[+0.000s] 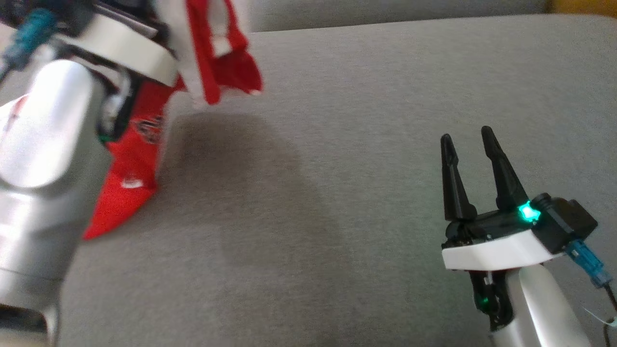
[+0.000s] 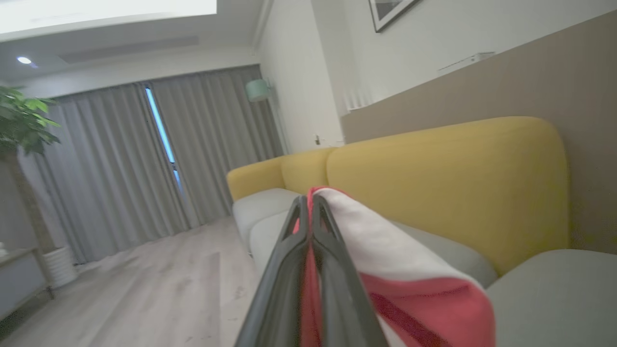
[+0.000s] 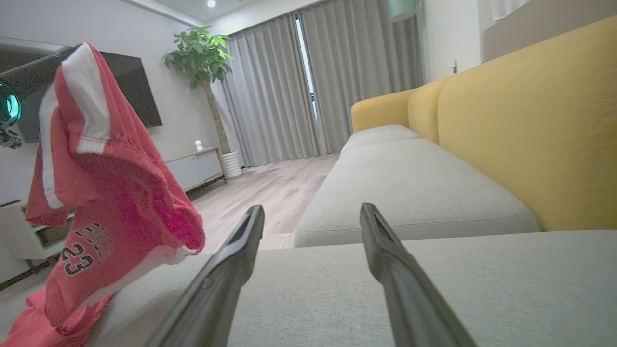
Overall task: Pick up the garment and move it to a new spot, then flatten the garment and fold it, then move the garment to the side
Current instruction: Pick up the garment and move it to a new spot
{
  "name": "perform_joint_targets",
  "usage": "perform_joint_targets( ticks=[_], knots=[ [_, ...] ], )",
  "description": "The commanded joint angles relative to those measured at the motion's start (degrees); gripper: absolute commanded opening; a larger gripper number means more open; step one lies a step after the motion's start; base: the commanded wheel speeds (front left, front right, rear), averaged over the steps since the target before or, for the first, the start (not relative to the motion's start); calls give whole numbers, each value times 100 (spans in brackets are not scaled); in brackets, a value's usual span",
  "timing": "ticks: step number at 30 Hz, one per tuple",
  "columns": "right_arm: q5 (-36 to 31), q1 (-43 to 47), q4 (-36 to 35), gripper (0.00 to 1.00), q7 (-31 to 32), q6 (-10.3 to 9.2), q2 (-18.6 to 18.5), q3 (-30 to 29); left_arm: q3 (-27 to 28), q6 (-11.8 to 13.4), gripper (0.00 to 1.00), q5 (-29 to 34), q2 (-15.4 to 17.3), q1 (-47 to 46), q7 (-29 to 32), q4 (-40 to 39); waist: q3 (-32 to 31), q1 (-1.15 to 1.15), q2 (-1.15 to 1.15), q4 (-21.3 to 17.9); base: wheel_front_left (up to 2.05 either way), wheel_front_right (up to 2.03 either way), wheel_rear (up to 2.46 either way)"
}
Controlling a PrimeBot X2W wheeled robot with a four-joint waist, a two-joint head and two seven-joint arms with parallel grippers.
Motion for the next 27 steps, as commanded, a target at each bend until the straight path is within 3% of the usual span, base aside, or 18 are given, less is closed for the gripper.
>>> perform_joint_targets(
  ticks=[1, 8, 12, 13, 14, 20, 27],
  knots=[
    [52, -206, -252, 100, -60, -4, -14, 188, 83, 42, 0, -56, 62, -132, 197, -264, 56, 0, 0, -479, 0, 0, 0],
    [295, -411, -438, 100, -60, -4, -14, 262, -262, 208, 0, -16, -422, -145, 531, -318, 343, 0, 0, -1393, 0, 0, 0],
    [397, -427, -478, 100, -60, -4, -14, 266, -374, 212, 0, -88, -676, -185, 657, -45, 439, 0, 0, -1671, 0, 0, 0],
    [423, -420, -482, 100, -60, -4, -14, 261, -433, 182, 85, -102, -740, -196, 715, 73, 458, 0, 0, -1736, 0, 0, 0],
    [446, -413, -487, 100, -60, -4, -14, 251, -445, 172, 100, -151, -807, -202, 758, 196, 477, 0, 0, -1787, 0, 0, 0],
    [479, -355, -539, 100, -60, -4, -14, 93, -381, 162, 100, -200, -852, -270, 467, 656, 528, 0, 0, -1724, 0, 0, 0],
    [294, -236, -526, 100, -60, -4, -14, -195, -64, 217, 100, -348, -525, 100, -204, 763, 368, 0, 0, -1024, 0, 0, 0]
  ],
)
